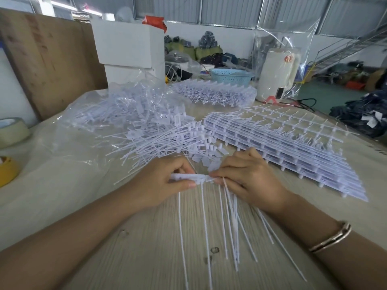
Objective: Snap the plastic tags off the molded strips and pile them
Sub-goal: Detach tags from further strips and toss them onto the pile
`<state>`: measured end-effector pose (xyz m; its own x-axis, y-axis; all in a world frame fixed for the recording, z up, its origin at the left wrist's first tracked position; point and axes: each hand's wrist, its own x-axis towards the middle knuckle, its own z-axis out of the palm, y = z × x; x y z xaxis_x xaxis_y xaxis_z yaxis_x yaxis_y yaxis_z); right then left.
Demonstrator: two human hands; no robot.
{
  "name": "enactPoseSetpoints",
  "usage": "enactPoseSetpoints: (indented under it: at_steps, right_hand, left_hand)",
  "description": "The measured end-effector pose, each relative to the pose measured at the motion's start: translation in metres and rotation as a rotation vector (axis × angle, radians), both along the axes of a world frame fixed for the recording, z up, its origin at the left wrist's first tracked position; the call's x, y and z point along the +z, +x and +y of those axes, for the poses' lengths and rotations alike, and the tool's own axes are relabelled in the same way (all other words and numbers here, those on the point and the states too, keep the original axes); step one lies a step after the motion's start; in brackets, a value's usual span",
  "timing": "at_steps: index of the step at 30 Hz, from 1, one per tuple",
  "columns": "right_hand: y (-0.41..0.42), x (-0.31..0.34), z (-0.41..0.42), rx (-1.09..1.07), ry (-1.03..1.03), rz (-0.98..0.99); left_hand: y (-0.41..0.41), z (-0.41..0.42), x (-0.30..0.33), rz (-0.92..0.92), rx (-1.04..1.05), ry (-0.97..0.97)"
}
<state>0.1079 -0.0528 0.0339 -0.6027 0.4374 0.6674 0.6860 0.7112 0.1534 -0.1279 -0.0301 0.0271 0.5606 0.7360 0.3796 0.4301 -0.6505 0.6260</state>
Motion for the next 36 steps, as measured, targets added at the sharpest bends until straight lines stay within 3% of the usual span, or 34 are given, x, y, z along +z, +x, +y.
enactPoseSetpoints:
  at_steps: [3,7,14,21,25,30,36]
  right_hand:
    - [0.000,-0.001,0.000,-0.011,-0.080,0.011]
    - [0.008,-0.002,0.001,0.051,-0.306,0.242]
    - [0.031,-0.004,0.011,-0.092,-0.142,0.208]
    - [0.025,-0.003,0.006,-0.161,-0.331,0.070]
    - [0.011,0.005,-0.003,-0.099,-0.209,0.135]
    - [-0.010,-0.002,-0.003,-0.002,0.063,-0.123]
    - [0.003,0.000,0.001,-0.054,0.241,-0.044]
  left_hand:
    - [0.001,-0.001,0.001,0.017,-0.008,0.055]
    - [0.000,0.000,0.001,0.035,-0.009,0.151]
    - [-0.004,0.000,0.002,-0.088,0.025,0.027]
    - [0.001,0.001,-0.002,-0.089,0.044,-0.040]
    - [0.007,0.000,-0.006,-0.025,-0.014,-0.074]
    - [0.016,-0.007,-0.009,-0.158,-0.128,-0.175]
    - [0.010,-0.001,-0.008,-0.104,-0.031,-0.157]
